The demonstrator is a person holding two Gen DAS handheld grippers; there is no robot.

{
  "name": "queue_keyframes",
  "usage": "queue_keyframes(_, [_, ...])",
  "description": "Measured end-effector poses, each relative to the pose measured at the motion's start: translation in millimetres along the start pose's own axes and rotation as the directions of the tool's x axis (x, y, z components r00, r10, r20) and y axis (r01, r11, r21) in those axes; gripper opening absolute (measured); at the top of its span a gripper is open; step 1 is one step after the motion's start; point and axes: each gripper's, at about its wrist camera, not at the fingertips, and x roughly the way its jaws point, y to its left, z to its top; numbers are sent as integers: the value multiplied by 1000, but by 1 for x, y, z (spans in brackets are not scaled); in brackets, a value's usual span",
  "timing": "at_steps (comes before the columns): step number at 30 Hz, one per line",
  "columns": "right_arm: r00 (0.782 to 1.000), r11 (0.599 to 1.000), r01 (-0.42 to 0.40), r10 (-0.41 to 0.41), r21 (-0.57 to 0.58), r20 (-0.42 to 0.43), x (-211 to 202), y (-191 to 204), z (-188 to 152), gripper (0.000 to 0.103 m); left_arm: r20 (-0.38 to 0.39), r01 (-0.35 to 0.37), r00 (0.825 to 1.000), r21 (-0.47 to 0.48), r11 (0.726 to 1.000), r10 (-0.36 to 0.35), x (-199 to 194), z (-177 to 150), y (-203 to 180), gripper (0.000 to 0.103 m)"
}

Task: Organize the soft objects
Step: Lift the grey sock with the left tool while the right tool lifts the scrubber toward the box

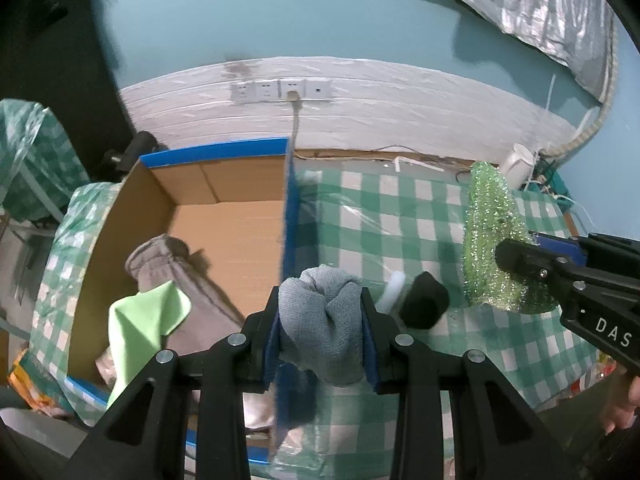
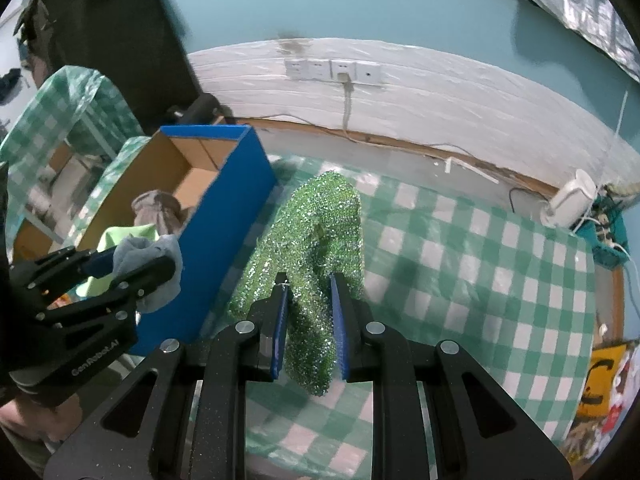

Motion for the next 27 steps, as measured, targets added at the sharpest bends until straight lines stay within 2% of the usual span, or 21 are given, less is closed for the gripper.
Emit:
queue_keyframes(11, [998,995,-63,62,-76,-5,15,50,23,19,6,-41,999,-74,996,42,-3,-6,44,34])
queue_keyframes(27, [991,976,-129,121,-173,-54,44,120,42,19,-21,-111,994,-181,977,109,-2,-19,108,34])
